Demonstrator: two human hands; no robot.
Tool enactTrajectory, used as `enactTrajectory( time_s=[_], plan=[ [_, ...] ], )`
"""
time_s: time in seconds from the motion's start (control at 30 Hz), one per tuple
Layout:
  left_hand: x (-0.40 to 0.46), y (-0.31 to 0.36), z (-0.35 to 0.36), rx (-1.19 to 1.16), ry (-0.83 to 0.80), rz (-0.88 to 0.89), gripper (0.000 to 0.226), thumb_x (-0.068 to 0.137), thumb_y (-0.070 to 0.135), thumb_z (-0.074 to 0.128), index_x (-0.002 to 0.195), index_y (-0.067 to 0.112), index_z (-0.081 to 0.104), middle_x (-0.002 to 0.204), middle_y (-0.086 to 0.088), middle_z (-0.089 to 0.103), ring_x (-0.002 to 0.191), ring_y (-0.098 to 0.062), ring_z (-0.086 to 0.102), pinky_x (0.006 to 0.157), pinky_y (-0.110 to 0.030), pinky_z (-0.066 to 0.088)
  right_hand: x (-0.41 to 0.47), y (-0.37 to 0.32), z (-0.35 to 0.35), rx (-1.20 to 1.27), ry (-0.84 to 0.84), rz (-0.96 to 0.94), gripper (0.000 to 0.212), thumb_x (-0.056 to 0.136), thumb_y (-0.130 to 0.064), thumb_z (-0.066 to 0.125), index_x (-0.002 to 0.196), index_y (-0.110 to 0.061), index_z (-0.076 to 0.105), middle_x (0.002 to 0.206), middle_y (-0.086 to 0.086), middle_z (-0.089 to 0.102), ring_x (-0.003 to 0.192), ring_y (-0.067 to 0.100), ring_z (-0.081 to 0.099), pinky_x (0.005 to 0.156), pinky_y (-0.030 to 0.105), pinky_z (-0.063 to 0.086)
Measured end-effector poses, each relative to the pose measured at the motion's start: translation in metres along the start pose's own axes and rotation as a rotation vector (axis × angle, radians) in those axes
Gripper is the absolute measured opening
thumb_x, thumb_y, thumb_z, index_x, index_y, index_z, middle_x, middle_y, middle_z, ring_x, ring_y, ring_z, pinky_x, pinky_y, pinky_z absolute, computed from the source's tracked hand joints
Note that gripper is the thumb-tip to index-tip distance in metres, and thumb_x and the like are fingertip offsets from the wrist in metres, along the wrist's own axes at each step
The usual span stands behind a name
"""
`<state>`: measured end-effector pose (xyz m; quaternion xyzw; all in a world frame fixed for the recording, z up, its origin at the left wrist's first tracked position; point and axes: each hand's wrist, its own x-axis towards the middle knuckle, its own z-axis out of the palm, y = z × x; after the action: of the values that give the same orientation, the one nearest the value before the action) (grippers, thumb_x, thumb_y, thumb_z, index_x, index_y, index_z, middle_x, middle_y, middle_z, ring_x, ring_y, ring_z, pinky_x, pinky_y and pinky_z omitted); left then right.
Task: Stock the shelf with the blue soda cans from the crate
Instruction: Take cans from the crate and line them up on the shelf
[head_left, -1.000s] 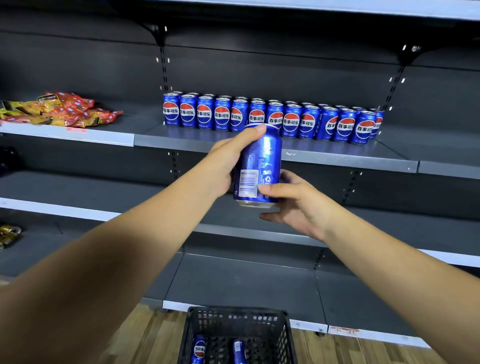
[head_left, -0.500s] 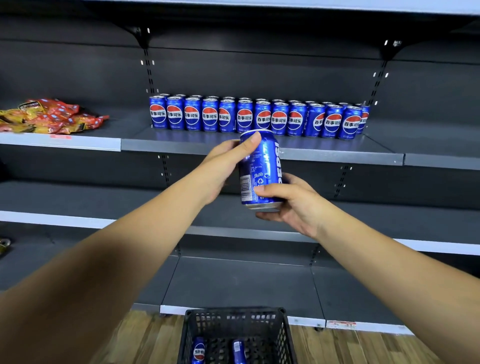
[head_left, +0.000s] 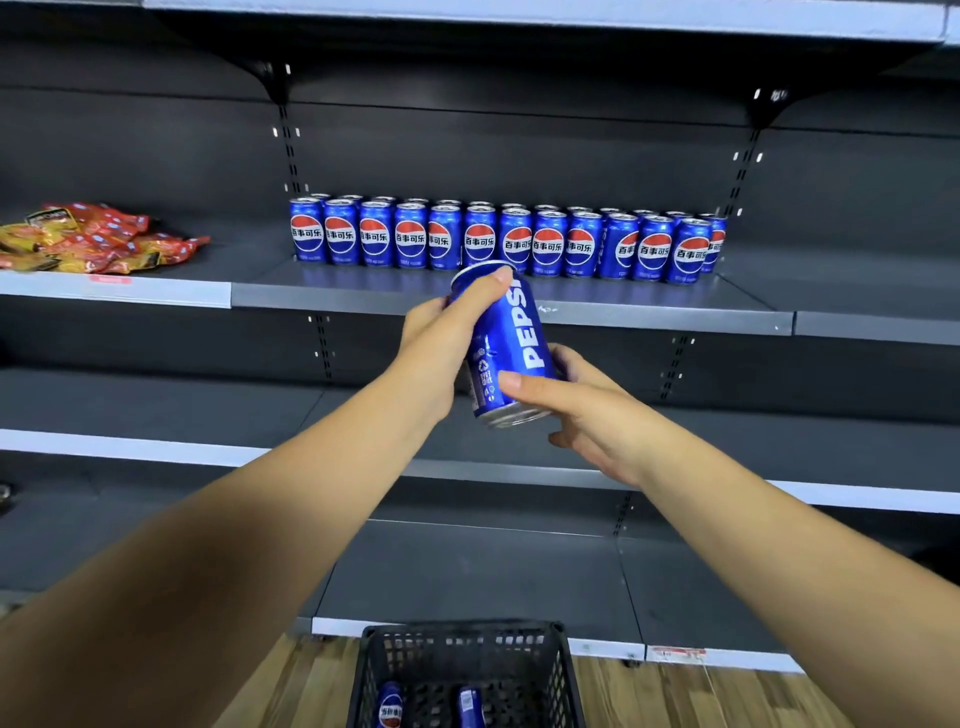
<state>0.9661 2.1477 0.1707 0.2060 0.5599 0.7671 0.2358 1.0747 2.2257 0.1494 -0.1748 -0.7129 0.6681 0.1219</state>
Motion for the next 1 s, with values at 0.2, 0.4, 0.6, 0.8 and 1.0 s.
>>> enactTrajectory(
  time_s=[0.2,0.4,0.6,0.8,1.0],
  plan=[
    [-0.003,0.0,0.005,-0.054,-0.118,-0.053,0.043,0.068,0.039,0.076,0.097,0.011,0.064,0.085,-0.007,0.074,0.076,-0.022,0.07,0.078,-0.036,0.057,-0.002,0.002,-0.007,0.255,-0.196,0.022,0.046,0.064,-0.028,0.066,0.109,-0.02,0.059,0.098,0.004,0.07,0.093,0.024,0.064,0.088,0.046,0.044],
    [-0.003,0.0,0.011,0.016,-0.152,-0.055,0.053,0.071,0.045,0.074,0.11,0.011,0.06,0.099,-0.007,0.072,0.087,-0.022,0.069,0.083,-0.037,0.056,-0.001,0.009,-0.008,0.157,0.003,-0.067,0.062,0.055,-0.028,0.074,0.113,-0.022,0.055,0.094,-0.005,0.071,0.08,0.014,0.066,0.082,0.035,0.048],
    [-0.012,-0.01,0.035,0.011,-0.004,-0.014,0.048,0.074,0.041,0.075,0.109,0.016,0.052,0.097,-0.004,0.07,0.082,-0.019,0.069,0.073,-0.034,0.059,-0.009,0.008,-0.004,0.013,0.218,-0.219,0.057,0.069,-0.007,0.08,0.114,-0.017,0.046,0.103,-0.001,0.063,0.084,0.011,0.063,0.065,0.023,0.055],
    [-0.013,-0.02,0.047,-0.104,0.057,-0.061,0.046,0.073,0.039,0.076,0.109,0.016,0.058,0.093,-0.004,0.071,0.076,-0.019,0.069,0.058,-0.031,0.057,-0.015,0.011,-0.017,-0.191,0.25,-0.247,0.066,0.066,-0.014,0.083,0.115,-0.024,0.039,0.103,-0.01,0.058,0.095,0.017,0.062,0.084,0.042,0.055],
    [-0.007,-0.025,0.045,-0.063,0.011,-0.077,0.038,0.076,0.03,0.075,0.106,0.012,0.059,0.078,-0.003,0.07,0.062,-0.017,0.068,0.058,-0.031,0.056,-0.023,0.014,-0.038,-0.129,0.076,-0.135,0.054,0.079,-0.015,0.074,0.12,-0.024,0.039,0.095,-0.017,0.056,0.078,-0.004,0.058,0.061,0.007,0.046]
  ],
)
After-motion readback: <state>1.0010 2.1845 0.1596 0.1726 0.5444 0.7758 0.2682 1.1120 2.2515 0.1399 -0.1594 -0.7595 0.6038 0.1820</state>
